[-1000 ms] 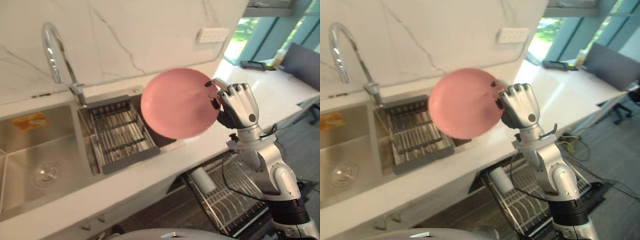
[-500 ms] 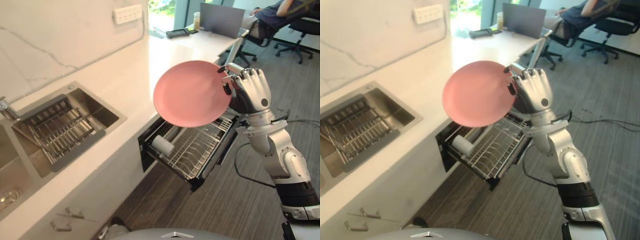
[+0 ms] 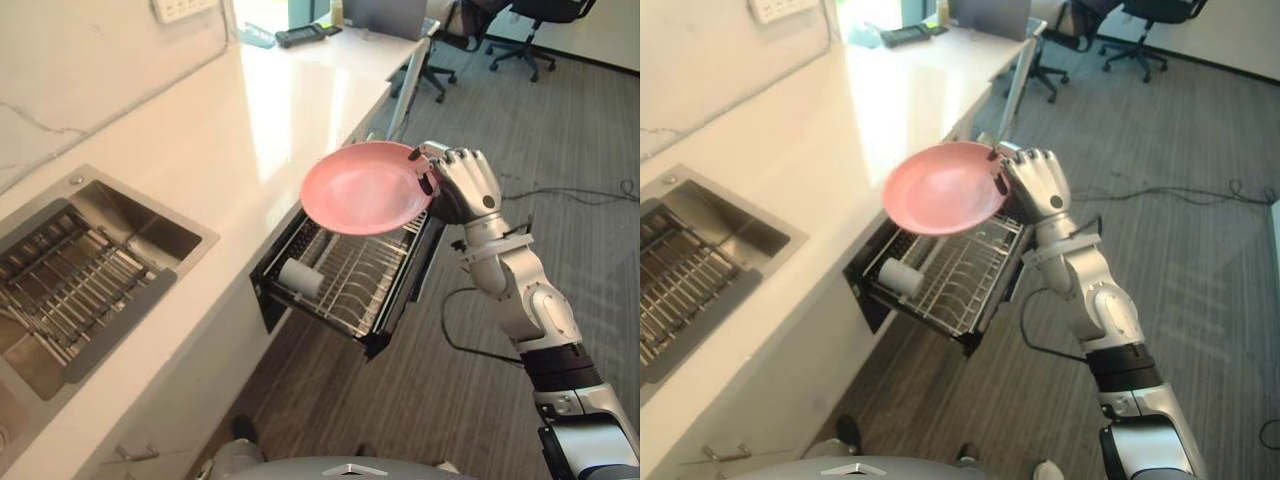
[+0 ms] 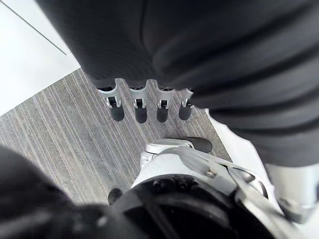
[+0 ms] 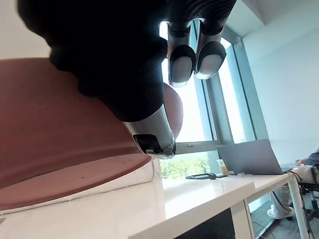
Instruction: Walk over to the sink, pick up the cup, carry it to the dishwasher, place the cup inside the dishwasher, then close the dishwasher door
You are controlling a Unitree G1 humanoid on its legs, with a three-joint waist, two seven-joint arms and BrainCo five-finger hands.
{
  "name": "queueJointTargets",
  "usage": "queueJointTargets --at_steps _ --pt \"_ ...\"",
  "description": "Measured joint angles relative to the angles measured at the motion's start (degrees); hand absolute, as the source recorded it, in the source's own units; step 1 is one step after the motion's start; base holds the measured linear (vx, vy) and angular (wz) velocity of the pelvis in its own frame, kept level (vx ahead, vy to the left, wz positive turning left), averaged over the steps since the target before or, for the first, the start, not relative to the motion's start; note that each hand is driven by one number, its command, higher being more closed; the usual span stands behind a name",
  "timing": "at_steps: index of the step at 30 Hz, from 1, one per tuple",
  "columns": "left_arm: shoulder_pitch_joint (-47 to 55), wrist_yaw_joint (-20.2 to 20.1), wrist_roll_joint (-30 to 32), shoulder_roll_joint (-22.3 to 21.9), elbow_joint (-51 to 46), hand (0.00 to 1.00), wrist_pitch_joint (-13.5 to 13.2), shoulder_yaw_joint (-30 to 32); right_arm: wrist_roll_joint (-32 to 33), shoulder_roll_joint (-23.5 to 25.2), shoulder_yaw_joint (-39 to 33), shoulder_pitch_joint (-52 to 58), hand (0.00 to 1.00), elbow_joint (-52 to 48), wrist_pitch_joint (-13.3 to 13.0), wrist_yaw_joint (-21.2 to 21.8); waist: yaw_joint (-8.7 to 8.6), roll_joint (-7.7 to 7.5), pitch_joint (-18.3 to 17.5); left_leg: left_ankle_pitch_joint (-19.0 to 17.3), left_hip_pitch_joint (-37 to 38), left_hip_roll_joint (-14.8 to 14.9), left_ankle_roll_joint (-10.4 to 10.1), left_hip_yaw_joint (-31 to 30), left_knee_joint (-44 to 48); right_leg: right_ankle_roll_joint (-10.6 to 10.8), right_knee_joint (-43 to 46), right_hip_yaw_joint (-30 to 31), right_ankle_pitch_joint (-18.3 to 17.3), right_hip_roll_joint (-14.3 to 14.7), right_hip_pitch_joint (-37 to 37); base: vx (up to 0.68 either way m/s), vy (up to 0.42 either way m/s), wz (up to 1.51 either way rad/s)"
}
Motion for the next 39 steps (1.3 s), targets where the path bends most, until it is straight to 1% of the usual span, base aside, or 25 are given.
queueJointTargets --at_steps 2,6,8,11,12,15,17,20,22,24,26,27,28,29,30,31,35,37,38,39 --pt "-1.45 0.13 -0.27 0.50 -0.04 0.00 -0.02 -1.10 -0.01 0.00 -0.61 -0.39 1.00 0.29 1.36 -0.08 0.04 -0.08 1.59 0.44 -1.71 -0.53 0.20 -0.39 -0.51 0.19 0.01 -0.01 0.47 -0.35 -1.88 0.02 0.041 0.03" --pt "-3.50 0.17 -0.34 0.67 -0.32 0.00 -0.08 -1.15 -0.06 0.01 -0.99 -3.31 1.00 3.39 3.58 -0.39 0.15 -0.03 4.51 0.88 -4.90 -1.42 0.80 -1.19 -0.50 0.39 0.03 0.24 1.52 -0.99 -5.33 -0.01 0.042 -0.01" --pt "-3.83 0.20 -1.56 0.71 -1.59 0.00 -0.32 -1.22 -0.07 0.02 -1.14 -4.72 1.00 5.49 5.25 -1.55 0.18 0.01 7.00 0.90 -5.69 -1.89 0.85 -2.36 -0.49 0.54 0.03 0.42 2.10 -1.27 -6.05 0.02 0.033 -0.01" --pt "-4.45 0.45 -3.09 0.91 -2.54 0.00 -0.40 -1.48 -0.06 0.03 -1.16 -6.64 1.00 8.25 6.28 -2.57 0.31 -0.03 8.40 1.07 -7.65 -2.28 1.14 -2.42 -0.48 0.55 0.03 0.69 2.62 -1.51 -8.14 -0.02 0.049 -0.02" --pt "-5.13 0.55 -3.78 0.97 -2.58 0.00 -0.40 -1.51 -0.06 0.03 -1.16 -8.01 1.00 9.57 6.86 -2.76 0.39 0.02 9.35 1.21 -8.19 -2.33 1.32 -2.47 -0.48 0.50 0.04 0.88 2.90 -1.53 -8.74 -0.01 0.039 -0.07" --pt "-6.12 0.68 -5.02 1.05 -4.68 0.00 -0.36 -1.63 0.03 0.04 -1.15 -9.76 1.00 13.40 9.50 -4.69 0.70 0.16 11.82 1.37 -9.48 -2.66 1.54 -3.63 -0.48 0.52 0.04 0.95 3.37 -1.82 -10.04 -0.01 0.043 0.00" --pt "-6.99 0.79 -5.82 1.22 -4.78 0.00 -0.31 -1.95 0.12 0.04 -1.15 -9.77 1.00 14.22 10.87 -4.72 1.00 0.16 12.80 1.37 -9.87 -2.95 1.54 -4.04 -0.48 0.62 0.04 0.81 3.43 -2.07 -10.37 0.01 0.048 0.05" --pt "-7.96 1.88 -6.55 1.82 -5.77 0.00 0.20 -3.19 0.31 0.07 -1.12 -11.57 1.00 17.20 12.14 -5.02 1.08 0.21 14.15 1.46 -11.59 -3.32 1.67 -5.86 -0.23 0.73 0.04 0.40 3.89 -2.34 -11.80 0.01 0.039 0.05" --pt "-8.26 1.95 -7.15 1.91 -6.88 0.00 0.29 -3.24 1.55 0.07 -0.83 -12.92 1.00 20.19 12.93 -5.09 1.15 0.40 15.18 1.48 -12.25 -3.58 1.71 -7.16 -0.12 0.76 0.04 0.10 4.00 -2.53 -12.01 0.00 0.040 0.12" --pt "-9.20 1.99 -7.86 1.94 -6.94 0.00 0.44 -3.26 2.15 0.07 -0.40 -13.43 1.00 22.57 13.58 -5.07 1.96 0.46 15.64 1.50 -12.60 -3.66 1.73 -7.46 -0.04 0.73 0.04 -0.07 4.06 -2.59 -12.23 0.00 0.038 0.08" --pt "-10.77 2.15 -8.29 2.07 -7.19 0.00 0.51 -3.27 2.48 0.08 1.63 -15.85 1.00 25.16 14.60 -4.95 2.44 0.53 16.61 1.49 -13.84 -3.68 1.74 -8.51 0.45 0.70 0.04 -0.36 4.20 -2.60 -13.09 -0.02 0.032 0.06" --pt "-11.07 2.17 -8.43 2.12 -7.48 0.00 0.54 -3.27 2.50 0.05 2.24 -16.93 1.00 25.57 14.77 -4.70 2.44 0.54 17.01 1.49 -14.41 -3.65 1.74 -8.57 0.73 0.64 0.04 -0.34 4.37 -2.61 -13.57 -0.04 0.026 -0.01" --pt "-11.73 2.28 -9.21 2.19 -8.18 0.00 0.60 -3.27 2.52 0.05 3.40 -19.63 1.00 27.00 14.81 -4.46 2.57 0.62 18.53 1.56 -14.63 -3.65 1.84 -8.64 0.82 0.64 0.03 -0.21 4.70 -2.65 -13.92 -0.06 0.033 -0.03" --pt "-12.59 2.75 -9.97 2.17 -8.65 0.00 0.78 -3.33 2.59 0.01 4.44 -21.64 1.00 28.17 15.47 -3.90 2.65 0.80 19.82 1.66 -14.78 -3.76 1.98 -8.75 0.81 0.64 0.03 -0.21 4.84 -2.77 -14.02 -0.05 0.033 -0.03" --pt "-12.88 3.05 -10.50 2.15 -8.93 0.00 0.90 -3.37 2.75 0.02 5.09 -22.49 1.00 28.99 15.79 -3.42 2.77 0.83 20.07 1.69 -15.13 -3.82 2.02 -8.80 0.83 0.63 0.03 -0.21 4.92 -2.82 -14.36 -0.06 0.032 0.00" --pt "-13.53 3.30 -11.47 2.12 -9.14 0.00 1.10 -3.45 3.63 -0.04 6.13 -23.79 1.00 30.35 16.17 -2.25 3.37 0.83 20.15 1.76 -16.11 -3.92 2.12 -8.85 0.82 0.68 0.03 -0.18 5.20 -2.91 -15.52 -0.03 0.025 0.00" --pt "-15.85 4.50 -12.98 1.96 -9.20 0.00 1.58 -3.64 4.67 -0.07 10.24 -28.86 1.00 36.38 17.64 0.35 3.99 1.10 21.43 2.10 -17.85 -4.33 2.57 -9.93 0.99 0.60 0.03 -0.32 5.97 -3.20 -16.89 -0.01 0.023 0.05" --pt "-17.39 5.26 -14.45 1.63 -9.22 0.00 1.52 -3.76 5.95 -0.10 11.61 -31.61 1.00 39.36 19.36 1.64 4.86 1.14 21.55 2.15 -19.67 -4.39 2.65 -10.28 1.54 0.55 0.03 -0.46 6.41 -3.29 -18.27 -0.02 0.037 0.07" --pt "-17.80 5.47 -14.94 1.58 -9.22 0.00 1.47 -3.81 6.18 -0.10 11.72 -32.40 1.00 40.38 19.77 2.12 5.15 1.15 21.58 2.15 -20.10 -4.41 2.66 -10.39 1.71 0.55 0.03 -0.58 6.41 -3.32 -18.58 -0.02 0.022 0.09" --pt "-18.29 5.67 -15.26 1.58 -9.32 0.00 1.23 -3.85 6.42 -0.10 12.40 -33.96 1.00 42.27 20.71 2.83 5.38 1.15 21.58 2.28 -20.92 -4.43 2.84 -10.84 1.85 0.53 0.03 -1.11 6.44 -3.33 -19.11 -0.02 0.014 0.12"
